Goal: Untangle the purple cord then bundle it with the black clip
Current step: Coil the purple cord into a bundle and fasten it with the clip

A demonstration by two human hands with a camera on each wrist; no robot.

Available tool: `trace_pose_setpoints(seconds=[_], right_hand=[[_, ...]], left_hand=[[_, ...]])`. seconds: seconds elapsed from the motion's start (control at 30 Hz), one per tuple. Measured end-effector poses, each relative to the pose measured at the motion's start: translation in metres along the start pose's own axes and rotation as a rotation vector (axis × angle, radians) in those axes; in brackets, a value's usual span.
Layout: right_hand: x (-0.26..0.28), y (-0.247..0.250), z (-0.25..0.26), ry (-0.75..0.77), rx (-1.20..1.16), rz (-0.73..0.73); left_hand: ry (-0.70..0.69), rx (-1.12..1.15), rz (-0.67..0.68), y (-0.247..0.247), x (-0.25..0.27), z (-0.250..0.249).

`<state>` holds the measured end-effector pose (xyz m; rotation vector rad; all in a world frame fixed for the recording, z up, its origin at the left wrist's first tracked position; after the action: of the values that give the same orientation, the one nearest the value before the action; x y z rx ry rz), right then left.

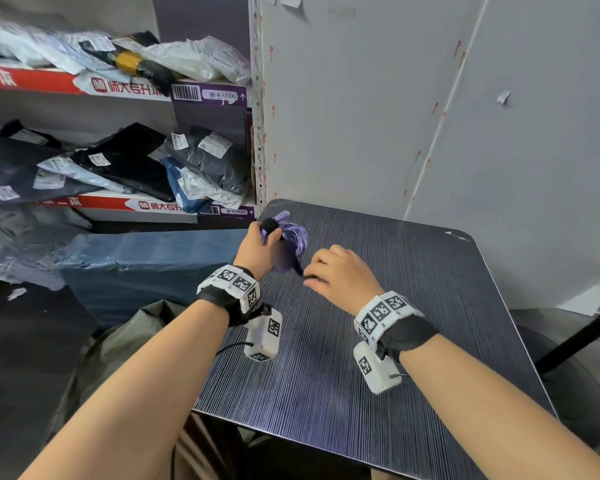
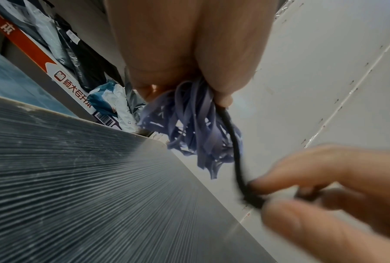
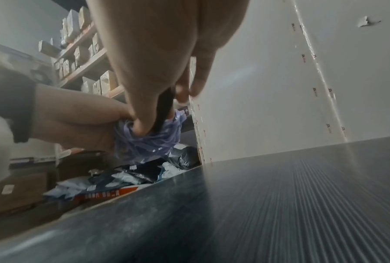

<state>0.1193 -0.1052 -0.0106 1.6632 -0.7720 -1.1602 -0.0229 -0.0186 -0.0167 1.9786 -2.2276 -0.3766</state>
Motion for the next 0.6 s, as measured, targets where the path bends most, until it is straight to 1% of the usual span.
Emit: trace_pose_setpoints(seconds=[0.03, 0.07, 0.1, 0.17, 0.2, 0.23, 0.27, 0.37, 0.47, 0.53, 0.6], right_hand=[[0.0, -0.003, -0.001, -0.002, -0.043, 0.079], [0.0, -0.002, -0.003, -0.041, -0.104, 0.134], [-0.001, 0.001, -0.007, -0.092, -0.161, 0.106], [-0.004, 0.013, -0.017, -0.195, -0.236, -0.072], [-0.007, 0.017, -0.021, -0.239, -0.237, -0.148], [-0.008, 0.02, -0.025, -0.268, -0.235, -0.184], [-0.011, 0.02, -0.028, -0.284, -0.239, -0.171], [-0.018, 0.016, -0.032, -0.255, -0.185, -0.012], [-0.018, 0.016, -0.027, -0.243, -0.197, 0.1], [-0.015, 0.015, -0.024, -0.253, -0.266, 0.122], [-0.011, 0.015, -0.024, -0.278, -0.312, 0.116]], left_hand=[[-0.029, 0.005, 0.024, -0.002, 0.002, -0.004], [-0.051, -0.012, 0.058, -0.004, 0.003, -0.007], [-0.079, -0.041, 0.096, -0.006, 0.004, -0.009], [-0.138, -0.119, 0.18, -0.011, 0.006, -0.012], [-0.163, -0.155, 0.231, -0.014, 0.007, -0.014], [-0.19, -0.186, 0.279, -0.017, 0.007, -0.013], [-0.199, -0.229, 0.328, -0.02, 0.008, -0.012], [-0.179, -0.357, 0.417, -0.027, 0.012, -0.009], [-0.205, -0.385, 0.48, -0.031, 0.021, -0.016], [-0.244, -0.371, 0.535, -0.034, 0.028, -0.023], [-0.258, -0.363, 0.56, -0.033, 0.03, -0.027]])
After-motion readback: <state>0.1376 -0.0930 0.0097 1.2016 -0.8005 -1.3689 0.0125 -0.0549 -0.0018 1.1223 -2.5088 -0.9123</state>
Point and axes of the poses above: each hand's wrist, its own x-axis away from the middle knuckle, its own y-axis out of the back of the hand, z = x × y, the point moved 4 cm from there along -x, towards the middle knuckle, and after that the axes turned 8 degrees about x, right-handed, at the moved point
